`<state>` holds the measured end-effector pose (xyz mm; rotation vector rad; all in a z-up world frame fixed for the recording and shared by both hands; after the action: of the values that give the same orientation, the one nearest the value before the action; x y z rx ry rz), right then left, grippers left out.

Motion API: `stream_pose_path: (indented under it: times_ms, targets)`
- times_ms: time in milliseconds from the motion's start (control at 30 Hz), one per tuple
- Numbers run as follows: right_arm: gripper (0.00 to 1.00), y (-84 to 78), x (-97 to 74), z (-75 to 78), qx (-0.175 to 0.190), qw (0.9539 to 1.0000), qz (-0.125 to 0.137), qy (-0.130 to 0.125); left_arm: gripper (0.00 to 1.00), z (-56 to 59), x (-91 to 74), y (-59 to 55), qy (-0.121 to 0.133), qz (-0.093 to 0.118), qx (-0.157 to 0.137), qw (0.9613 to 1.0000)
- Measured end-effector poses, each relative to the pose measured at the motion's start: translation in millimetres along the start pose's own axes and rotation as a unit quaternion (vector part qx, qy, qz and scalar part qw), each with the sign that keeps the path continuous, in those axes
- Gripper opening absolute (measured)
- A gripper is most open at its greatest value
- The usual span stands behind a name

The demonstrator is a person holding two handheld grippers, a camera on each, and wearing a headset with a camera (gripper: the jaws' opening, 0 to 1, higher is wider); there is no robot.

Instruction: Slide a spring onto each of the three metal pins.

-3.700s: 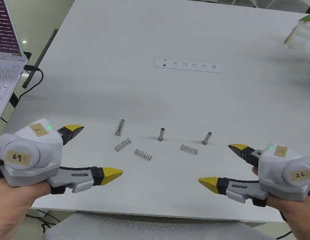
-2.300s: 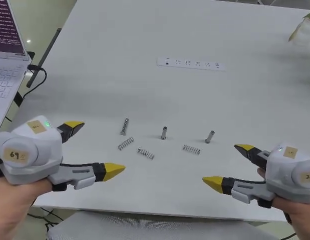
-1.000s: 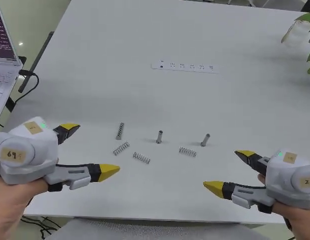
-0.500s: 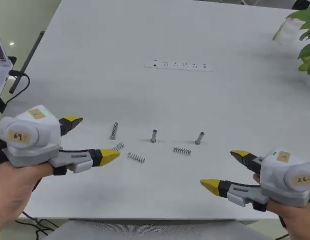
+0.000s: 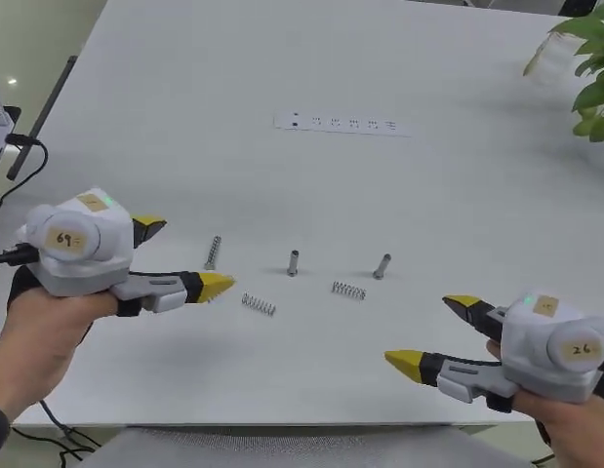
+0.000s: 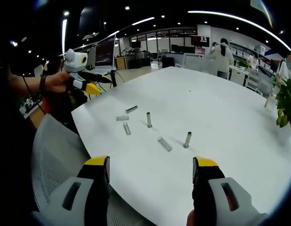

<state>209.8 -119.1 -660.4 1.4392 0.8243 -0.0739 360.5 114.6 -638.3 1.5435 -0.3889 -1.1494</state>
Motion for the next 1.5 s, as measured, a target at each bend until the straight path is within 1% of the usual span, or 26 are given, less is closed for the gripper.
stream_pose_path:
  times_ms: [167, 267, 333, 400, 433, 533, 633, 700, 733, 833, 1033, 1100, 1233, 1333, 1500]
  targets:
    - [0.71, -0.8, -1.3, 0.9, 0.002, 1.0000, -0.001, -0.001, 0.72, -7.8, 11.0, -0.3, 0.001, -0.004, -0.002, 1.0000]
    - [0.71, -2.2, -2.5, 1.2, 0.001, 1.0000, -0.003, -0.001, 0.70, -15.4, 15.3, -1.3, 0.009, -0.007, -0.005, 0.9999]
    - [0.71, -2.5, -3.3, 1.5, 0.002, 1.0000, -0.003, -0.002, 0.70, -20.5, 19.6, -1.8, 0.009, -0.007, -0.010, 0.9999]
    - [0.71, -2.9, -4.0, 2.0, 0.002, 1.0000, -0.004, -0.003, 0.69, -22.1, 23.7, -3.8, 0.008, -0.010, -0.009, 0.9999]
    - [0.71, -2.6, -4.4, 2.2, 0.002, 1.0000, -0.004, -0.003, 0.69, -23.0, 26.8, -6.0, 0.006, -0.015, -0.007, 0.9999]
    - [0.71, -2.1, -5.6, 3.6, 0.002, 1.0000, -0.002, -0.005, 0.68, -26.8, 35.2, -11.2, 0.004, -0.022, -0.012, 0.9997]
    - [0.71, -1.5, -7.7, 3.6, 0.003, 1.0000, -0.001, -0.007, 0.66, -31.8, 44.4, -16.4, 0.007, -0.029, -0.021, 0.9993]
    - [0.71, -2.6, -8.3, 3.8, 0.003, 1.0000, -0.003, -0.007, 0.65, -36.8, 51.6, -23.1, 0.014, -0.040, -0.034, 0.9985]
    - [0.71, -3.1, -8.5, 3.9, 0.004, 1.0000, -0.003, -0.007, 0.65, -40.2, 56.0, -26.9, 0.017, -0.046, -0.035, 0.9982]
    - [0.71, -3.8, -10.1, 4.3, 0.006, 0.9999, -0.004, -0.010, 0.62, -45.3, 64.4, -33.3, 0.021, -0.055, -0.042, 0.9974]
    - [0.71, -6.0, -12.2, 5.6, 0.011, 0.9998, -0.004, -0.014, 0.55, -52.9, 77.0, -41.0, 0.030, -0.064, -0.059, 0.9958]
    - [0.71, -6.8, -12.2, 5.1, 0.012, 0.9998, -0.005, -0.014, 0.54, -55.6, 81.0, -42.0, 0.035, -0.064, -0.077, 0.9944]
    - [0.71, -9.8, -13.1, 5.6, 0.014, 0.9998, -0.008, -0.013, 0.52, -61.6, 90.9, -45.0, 0.039, -0.073, -0.081, 0.9933]
    - [0.71, -11.2, -13.9, 6.8, 0.014, 0.9998, -0.009, -0.014, 0.48, -67.6, 96.6, -48.1, 0.048, -0.074, -0.093, 0.9917]
    - [0.71, -11.1, -15.0, 7.5, 0.015, 0.9997, -0.011, -0.014, 0.43, -71.5, 105.7, -56.9, 0.053, -0.086, -0.104, 0.9895]
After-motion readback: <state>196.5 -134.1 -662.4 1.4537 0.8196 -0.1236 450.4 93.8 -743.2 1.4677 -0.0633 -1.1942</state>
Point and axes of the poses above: the centre of the closed fingertips' face, and the gripper's own axes: x roughly forward along the fingers, z roughly to its right, y roughly out of its top, the point moved 1 cm from there along -x, roughly backward along the fingers, and after that the axes turned 4 degrees about z, right-handed, at the moved point
